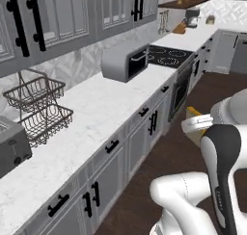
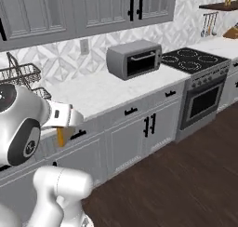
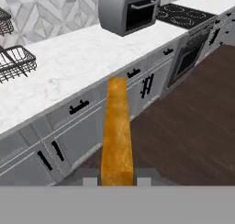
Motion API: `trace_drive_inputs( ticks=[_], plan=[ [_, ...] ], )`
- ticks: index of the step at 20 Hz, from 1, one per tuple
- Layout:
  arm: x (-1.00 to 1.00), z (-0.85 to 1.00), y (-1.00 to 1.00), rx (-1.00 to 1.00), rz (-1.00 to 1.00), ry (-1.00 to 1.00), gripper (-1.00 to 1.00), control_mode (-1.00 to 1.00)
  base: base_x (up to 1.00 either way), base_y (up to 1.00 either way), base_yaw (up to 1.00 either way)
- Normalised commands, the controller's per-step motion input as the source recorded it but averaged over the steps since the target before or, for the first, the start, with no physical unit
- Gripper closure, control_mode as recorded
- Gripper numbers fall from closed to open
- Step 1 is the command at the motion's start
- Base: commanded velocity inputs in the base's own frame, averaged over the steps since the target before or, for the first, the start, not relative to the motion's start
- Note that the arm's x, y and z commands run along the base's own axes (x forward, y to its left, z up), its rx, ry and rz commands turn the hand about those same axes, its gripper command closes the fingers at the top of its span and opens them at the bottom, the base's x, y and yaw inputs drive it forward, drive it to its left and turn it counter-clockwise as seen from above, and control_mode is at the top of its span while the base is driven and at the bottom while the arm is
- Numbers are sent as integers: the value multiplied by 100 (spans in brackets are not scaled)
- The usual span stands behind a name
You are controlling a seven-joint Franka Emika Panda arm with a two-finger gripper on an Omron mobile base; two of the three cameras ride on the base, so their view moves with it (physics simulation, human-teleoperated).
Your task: Start the toaster. Once the lever pops up, take the bread to the plate on the dining counter.
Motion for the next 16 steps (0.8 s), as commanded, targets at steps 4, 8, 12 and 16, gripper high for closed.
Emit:
trace_drive_inputs(
  ticks=[4,8,12,16],
  plan=[
    [0,0,0,0,0,0,100,100,0,-29,-87],
    [0,0,0,0,0,0,100,100,8,-27,-80],
    [0,0,0,0,0,0,100,100,29,-21,-74],
    [0,0,0,0,0,0,100,100,62,-39,-56]
  ],
)
